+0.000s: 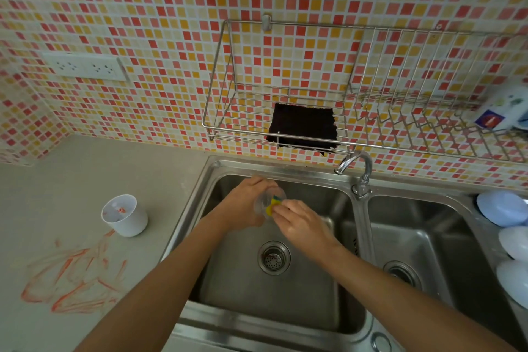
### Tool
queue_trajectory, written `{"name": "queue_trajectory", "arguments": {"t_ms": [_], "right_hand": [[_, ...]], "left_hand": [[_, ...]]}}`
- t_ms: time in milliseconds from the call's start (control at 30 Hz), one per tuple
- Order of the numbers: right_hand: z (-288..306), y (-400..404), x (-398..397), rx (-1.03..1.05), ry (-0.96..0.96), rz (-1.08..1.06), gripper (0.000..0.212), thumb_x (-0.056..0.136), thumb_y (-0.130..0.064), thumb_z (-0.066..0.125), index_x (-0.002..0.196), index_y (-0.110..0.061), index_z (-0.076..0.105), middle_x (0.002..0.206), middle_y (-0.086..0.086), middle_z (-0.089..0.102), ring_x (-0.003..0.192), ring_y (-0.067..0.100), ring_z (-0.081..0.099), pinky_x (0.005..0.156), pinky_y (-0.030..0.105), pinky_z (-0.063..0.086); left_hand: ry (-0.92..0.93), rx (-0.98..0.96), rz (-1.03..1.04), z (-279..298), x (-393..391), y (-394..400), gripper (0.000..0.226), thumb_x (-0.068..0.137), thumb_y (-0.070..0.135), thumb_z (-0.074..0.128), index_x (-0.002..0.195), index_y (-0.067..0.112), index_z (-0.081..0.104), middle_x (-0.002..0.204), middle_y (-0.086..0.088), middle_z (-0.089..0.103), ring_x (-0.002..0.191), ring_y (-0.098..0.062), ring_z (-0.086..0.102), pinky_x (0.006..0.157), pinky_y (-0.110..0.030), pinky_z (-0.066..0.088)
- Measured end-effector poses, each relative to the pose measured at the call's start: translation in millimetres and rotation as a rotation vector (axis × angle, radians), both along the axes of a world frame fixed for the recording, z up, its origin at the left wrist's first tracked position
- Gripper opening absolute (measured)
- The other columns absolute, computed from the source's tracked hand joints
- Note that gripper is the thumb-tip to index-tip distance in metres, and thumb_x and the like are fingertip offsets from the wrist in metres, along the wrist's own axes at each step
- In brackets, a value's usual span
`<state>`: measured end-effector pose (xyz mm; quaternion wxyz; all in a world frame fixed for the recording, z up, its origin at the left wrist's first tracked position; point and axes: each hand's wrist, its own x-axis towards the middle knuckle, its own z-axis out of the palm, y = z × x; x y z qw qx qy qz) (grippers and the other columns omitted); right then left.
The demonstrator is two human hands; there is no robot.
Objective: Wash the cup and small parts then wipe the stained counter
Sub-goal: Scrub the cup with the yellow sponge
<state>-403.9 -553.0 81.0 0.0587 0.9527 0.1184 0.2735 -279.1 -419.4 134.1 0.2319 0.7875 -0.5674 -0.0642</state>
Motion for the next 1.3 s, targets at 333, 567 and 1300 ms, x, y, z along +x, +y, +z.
{"name": "queue_trajectory", "arguments": {"t_ms": [333,567,1300], "right_hand": [[11,-10,-12,0.106,0.116,-0.004,0.028,0.086,-0.010,0.062,0.113,-0.016,0.065,0.112,-0.007,0.064,0.100,0.020,0.056,0.082,0.023,0.050],[17,-4,-11,0.134,0.005,-0.045,0.023,0.086,-0.004,0.056,0.104,-0.013,0.068,0.101,-0.005,0.067,0.096,0.020,0.057,0.079,0.020,0.050],[25,5,1,0.650,0.284,-0.170,0.029,0.086,-0.004,0.063,0.110,-0.018,0.072,0.095,0.000,0.068,0.090,0.017,0.046,0.081,0.021,0.043]], "left_hand": [[0.243,0.019,0.098,-4,9,5,0.080,0.061,0.014,0.082,0.134,0.017,0.048,0.129,0.004,0.054,0.119,-0.011,0.049,0.103,-0.026,0.038],[0.309,-0.016,0.144,-13,2,-1,0.089,0.056,0.030,0.084,0.133,0.023,0.039,0.130,0.009,0.047,0.123,-0.012,0.041,0.107,-0.038,0.037],[0.065,-0.041,0.073,0,10,-1,0.077,0.062,0.027,0.086,0.131,0.018,0.053,0.128,0.000,0.058,0.119,-0.015,0.048,0.102,-0.025,0.029]]}}
